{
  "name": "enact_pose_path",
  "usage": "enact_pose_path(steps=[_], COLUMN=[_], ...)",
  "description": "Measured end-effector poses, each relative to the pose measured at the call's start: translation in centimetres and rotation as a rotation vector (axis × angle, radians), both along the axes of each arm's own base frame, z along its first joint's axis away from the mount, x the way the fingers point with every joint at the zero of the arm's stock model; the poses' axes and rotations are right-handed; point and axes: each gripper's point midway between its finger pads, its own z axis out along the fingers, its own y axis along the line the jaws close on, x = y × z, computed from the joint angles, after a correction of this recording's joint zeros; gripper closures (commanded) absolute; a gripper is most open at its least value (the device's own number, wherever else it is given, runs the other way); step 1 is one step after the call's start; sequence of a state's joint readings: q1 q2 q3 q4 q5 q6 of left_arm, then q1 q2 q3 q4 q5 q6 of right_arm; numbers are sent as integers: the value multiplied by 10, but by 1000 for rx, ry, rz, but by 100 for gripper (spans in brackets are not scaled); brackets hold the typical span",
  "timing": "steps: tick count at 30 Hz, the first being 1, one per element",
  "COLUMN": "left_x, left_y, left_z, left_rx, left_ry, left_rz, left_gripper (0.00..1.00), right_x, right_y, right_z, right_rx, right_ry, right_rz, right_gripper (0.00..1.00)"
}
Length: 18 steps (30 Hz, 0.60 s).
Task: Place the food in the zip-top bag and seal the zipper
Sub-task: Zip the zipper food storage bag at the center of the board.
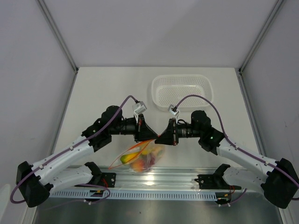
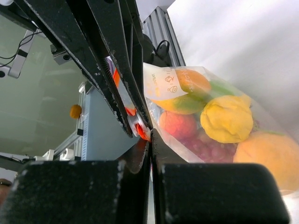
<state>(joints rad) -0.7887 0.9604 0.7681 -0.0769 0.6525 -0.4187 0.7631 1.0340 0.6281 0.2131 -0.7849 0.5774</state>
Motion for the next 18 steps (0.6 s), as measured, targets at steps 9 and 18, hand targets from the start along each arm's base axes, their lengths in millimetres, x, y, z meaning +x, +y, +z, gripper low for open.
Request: enact_pose_path(steps=[9, 18], left_x=[-2, -7], left_y=[10, 20], left_z=[3, -6], left_rx=[10, 28], left_ry=[-7, 1], left_rz=[40, 66], left_gripper=[99, 99], right_x=[5, 12], right_y=[6, 5], right_z=[3, 0], right_rx=[32, 55], right_ry=[11, 48], right_rz=[-57, -127], right_gripper=[100, 100])
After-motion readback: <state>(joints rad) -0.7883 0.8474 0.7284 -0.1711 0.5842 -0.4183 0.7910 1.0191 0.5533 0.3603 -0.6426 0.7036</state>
